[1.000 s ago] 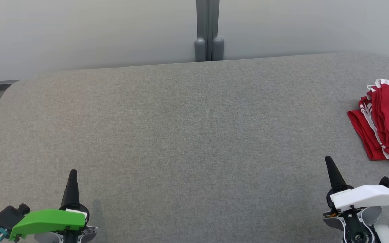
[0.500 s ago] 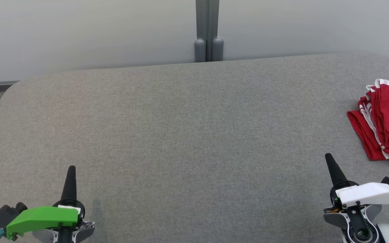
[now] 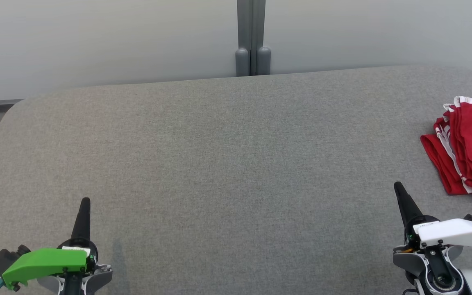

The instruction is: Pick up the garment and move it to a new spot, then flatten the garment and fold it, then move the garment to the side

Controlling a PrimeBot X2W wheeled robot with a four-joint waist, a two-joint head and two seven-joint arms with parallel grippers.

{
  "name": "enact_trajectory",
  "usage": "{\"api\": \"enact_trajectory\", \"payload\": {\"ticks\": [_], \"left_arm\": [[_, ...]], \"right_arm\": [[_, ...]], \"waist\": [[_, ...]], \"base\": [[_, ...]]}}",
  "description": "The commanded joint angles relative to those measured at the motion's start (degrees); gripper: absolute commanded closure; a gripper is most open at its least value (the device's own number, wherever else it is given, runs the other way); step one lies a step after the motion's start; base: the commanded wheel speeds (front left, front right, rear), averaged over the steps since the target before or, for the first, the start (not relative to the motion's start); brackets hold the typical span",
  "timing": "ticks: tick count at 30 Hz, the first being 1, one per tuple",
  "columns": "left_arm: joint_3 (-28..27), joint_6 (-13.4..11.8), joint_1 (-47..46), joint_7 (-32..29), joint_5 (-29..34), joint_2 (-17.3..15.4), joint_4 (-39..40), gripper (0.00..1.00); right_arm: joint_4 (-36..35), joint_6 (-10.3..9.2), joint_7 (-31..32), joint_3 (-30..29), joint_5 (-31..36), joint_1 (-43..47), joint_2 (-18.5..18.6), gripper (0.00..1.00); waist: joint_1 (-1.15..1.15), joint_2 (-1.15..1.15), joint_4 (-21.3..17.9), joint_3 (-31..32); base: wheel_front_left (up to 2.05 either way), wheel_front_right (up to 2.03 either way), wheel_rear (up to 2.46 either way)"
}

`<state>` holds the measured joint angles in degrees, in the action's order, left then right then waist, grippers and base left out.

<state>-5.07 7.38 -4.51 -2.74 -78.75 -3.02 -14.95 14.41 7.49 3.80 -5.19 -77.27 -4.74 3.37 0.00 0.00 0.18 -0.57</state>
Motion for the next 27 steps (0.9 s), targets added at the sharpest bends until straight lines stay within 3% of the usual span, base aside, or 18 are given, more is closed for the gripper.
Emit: {"api": "enact_trajectory", "payload": {"ticks": [1,27], "left_arm": [[-0.3,0.1,-1.3,-0.3,-1.3,-0.1,0.5,1.0],[-1.4,0.2,-2.0,-3.2,-11.1,0.1,0.9,1.0]], "right_arm": [[-0.5,0.02,0.3,-0.3,-1.3,-0.9,0.1,1.0],[-0.5,0.01,2.3,-1.2,-12.3,-1.6,-0.4,1.0]], "waist": [[0.0,0.0,0.0,0.0],[0.0,0.0,-0.1,0.3]], "base": [[0.0,0.0,0.0],[0.0,0.0,0.0]]}}
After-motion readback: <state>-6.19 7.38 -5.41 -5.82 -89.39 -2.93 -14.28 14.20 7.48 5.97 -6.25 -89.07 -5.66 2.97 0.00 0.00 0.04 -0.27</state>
